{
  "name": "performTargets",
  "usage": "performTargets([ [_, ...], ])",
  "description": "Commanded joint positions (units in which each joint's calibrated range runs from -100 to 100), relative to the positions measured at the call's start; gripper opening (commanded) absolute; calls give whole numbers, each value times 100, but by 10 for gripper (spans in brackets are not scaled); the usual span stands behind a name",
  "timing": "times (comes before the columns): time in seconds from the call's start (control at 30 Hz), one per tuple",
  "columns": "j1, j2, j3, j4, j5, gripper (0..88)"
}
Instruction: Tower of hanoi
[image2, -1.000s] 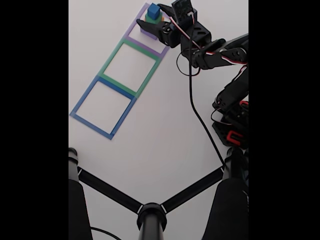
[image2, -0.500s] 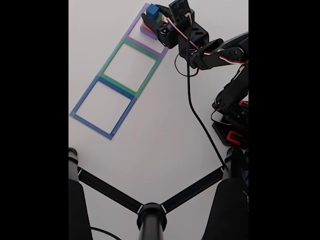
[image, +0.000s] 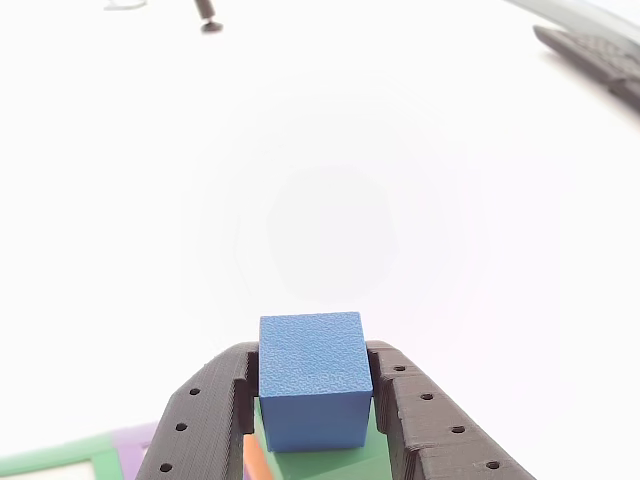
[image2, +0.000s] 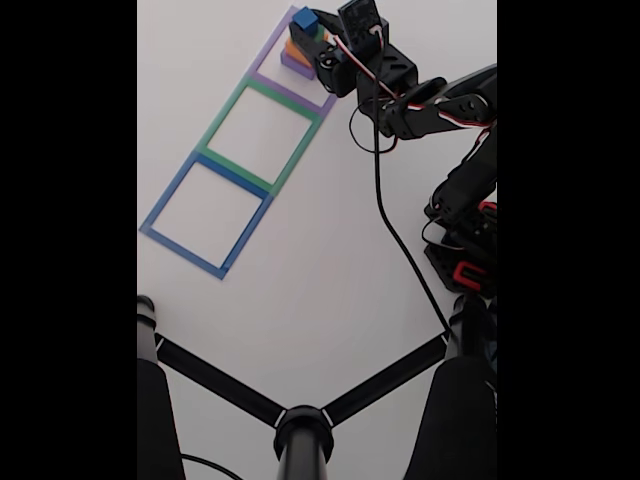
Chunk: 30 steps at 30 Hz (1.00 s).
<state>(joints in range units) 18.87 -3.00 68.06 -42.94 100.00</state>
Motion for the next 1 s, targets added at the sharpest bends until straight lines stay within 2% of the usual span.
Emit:
performTargets([
  [0.0, -145, -838, -268, 607, 0, 19],
  [0.17, -251, -1960, -668, 2339, 0, 19],
  [0.47, -534, -3530, -2849, 7106, 0, 17],
  [0.53, -656, -3715, -3285, 7883, 0, 16],
  [0.77, -1090, -4308, -4484, 9955, 0, 14],
  [0.97, -1182, -4748, -5084, 10870, 0, 14],
])
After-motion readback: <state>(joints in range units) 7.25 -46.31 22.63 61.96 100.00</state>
